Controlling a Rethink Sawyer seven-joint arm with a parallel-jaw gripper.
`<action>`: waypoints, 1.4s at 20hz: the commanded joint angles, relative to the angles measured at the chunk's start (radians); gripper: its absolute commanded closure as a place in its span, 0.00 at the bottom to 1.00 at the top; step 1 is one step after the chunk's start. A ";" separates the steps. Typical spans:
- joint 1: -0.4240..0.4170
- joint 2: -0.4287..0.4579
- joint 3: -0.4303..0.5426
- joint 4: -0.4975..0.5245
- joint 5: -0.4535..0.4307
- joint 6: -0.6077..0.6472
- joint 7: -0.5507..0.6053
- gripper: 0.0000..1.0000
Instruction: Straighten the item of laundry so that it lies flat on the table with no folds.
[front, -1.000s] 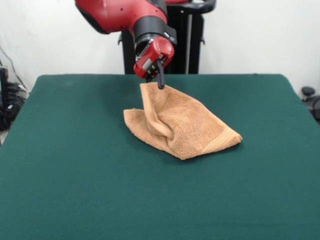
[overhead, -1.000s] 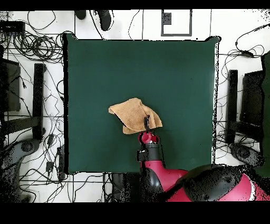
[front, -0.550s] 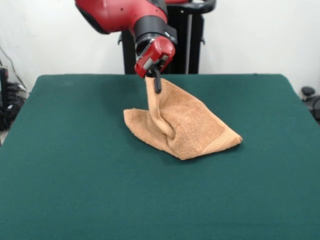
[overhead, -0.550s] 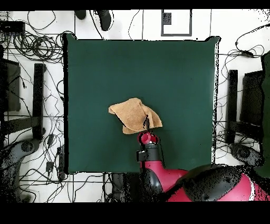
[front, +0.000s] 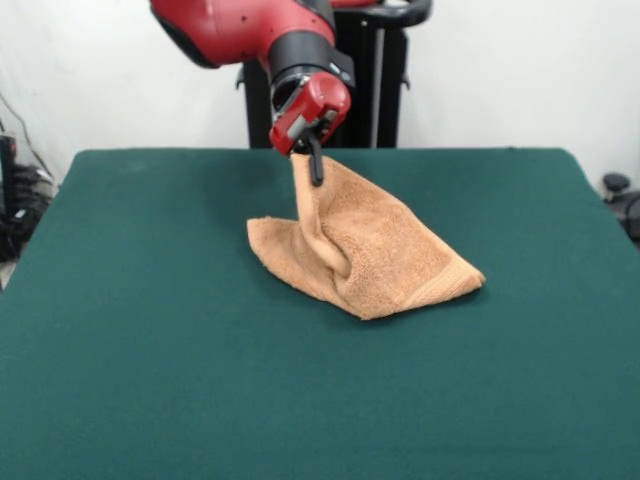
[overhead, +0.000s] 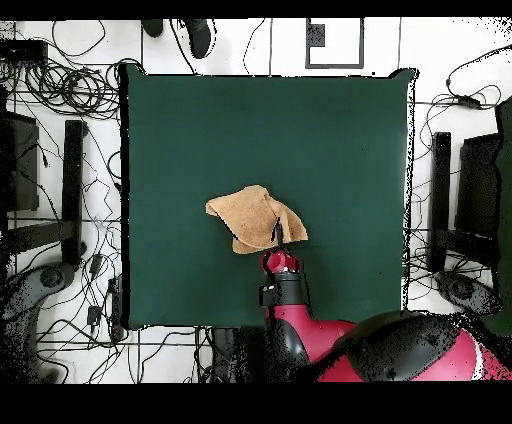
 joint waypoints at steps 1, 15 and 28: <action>0.042 0.000 0.098 -0.115 0.006 0.085 0.139 1.00; 0.019 -0.574 0.041 0.301 -0.048 0.680 0.106 1.00; -0.145 -0.686 0.280 0.360 -0.271 1.080 -0.027 1.00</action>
